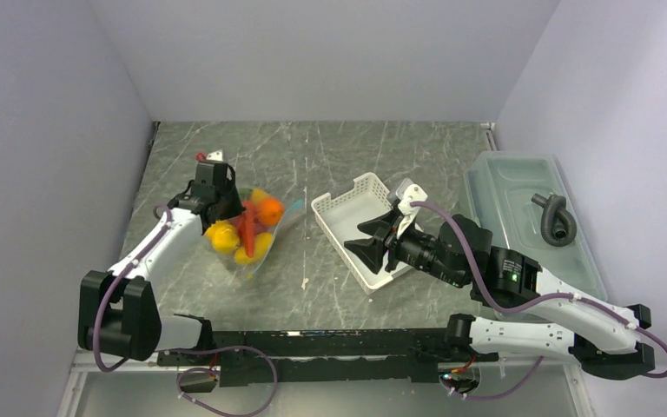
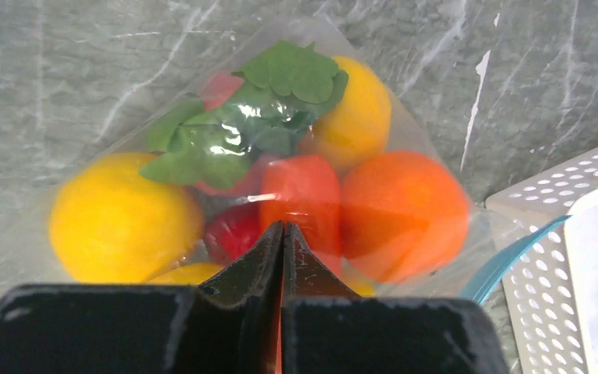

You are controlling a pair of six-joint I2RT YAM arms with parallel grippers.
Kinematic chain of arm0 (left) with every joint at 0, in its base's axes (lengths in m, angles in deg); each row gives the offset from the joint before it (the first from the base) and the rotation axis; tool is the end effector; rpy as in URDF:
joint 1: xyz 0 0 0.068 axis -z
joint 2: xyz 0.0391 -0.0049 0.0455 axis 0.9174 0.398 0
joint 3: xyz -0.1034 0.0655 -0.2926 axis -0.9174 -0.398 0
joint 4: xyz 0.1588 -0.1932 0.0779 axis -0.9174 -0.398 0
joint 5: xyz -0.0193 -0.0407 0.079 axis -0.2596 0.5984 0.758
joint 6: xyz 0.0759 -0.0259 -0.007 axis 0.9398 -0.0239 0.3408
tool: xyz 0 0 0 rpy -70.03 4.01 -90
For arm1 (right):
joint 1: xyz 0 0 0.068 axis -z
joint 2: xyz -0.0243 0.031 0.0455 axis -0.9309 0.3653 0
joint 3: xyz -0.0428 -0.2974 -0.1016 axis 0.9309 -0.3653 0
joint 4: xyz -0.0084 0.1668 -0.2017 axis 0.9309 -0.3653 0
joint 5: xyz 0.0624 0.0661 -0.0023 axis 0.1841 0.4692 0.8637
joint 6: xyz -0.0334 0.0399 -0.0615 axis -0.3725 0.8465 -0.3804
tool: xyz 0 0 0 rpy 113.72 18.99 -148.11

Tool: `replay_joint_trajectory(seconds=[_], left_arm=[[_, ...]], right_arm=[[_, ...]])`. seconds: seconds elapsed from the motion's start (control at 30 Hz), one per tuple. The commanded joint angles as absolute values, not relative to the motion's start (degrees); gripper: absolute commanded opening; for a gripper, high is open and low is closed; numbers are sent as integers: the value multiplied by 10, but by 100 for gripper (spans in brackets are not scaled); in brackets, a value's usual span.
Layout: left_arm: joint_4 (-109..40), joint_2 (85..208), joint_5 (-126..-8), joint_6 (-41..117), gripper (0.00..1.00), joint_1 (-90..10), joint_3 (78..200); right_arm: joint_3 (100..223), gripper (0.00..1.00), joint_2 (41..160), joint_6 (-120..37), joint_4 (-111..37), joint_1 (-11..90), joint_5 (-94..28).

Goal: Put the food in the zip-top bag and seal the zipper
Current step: Adjust the zipper food storage bag at the center of the board, then reset both arms

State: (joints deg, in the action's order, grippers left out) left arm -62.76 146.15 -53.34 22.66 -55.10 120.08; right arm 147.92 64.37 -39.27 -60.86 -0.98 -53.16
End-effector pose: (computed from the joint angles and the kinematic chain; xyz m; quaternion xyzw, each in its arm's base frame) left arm 0.2826 -0.0508 0.2705 -0.1406 0.9225 -0.0772 0.3511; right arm 0.0697 0.1450 0.4431 -0.3158 0.6817 0.3539 0.5571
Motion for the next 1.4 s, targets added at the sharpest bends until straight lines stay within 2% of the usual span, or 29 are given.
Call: replay_joint_trajectory(seconds=[0.0,0.13,0.5,1.13,1.37], left_arm=[[-628,1496,-562,189,8,-528,1123],[-621,1491,-557,191,8,-502,1110],[-674,1424,-541,211,10,-491,1166],[-762,1308,-537,279,38,-491,1291],[-772,1285,-627,333,47,-491,1330]], right_arm=[[1483,51,641,-401,-613,-8,-540],[1486,51,647,-402,-610,-7,-539],[1491,52,656,-389,-606,-6,-533],[1489,58,657,-383,-611,-4,-559],[1490,61,677,-381,-608,3,-570]])
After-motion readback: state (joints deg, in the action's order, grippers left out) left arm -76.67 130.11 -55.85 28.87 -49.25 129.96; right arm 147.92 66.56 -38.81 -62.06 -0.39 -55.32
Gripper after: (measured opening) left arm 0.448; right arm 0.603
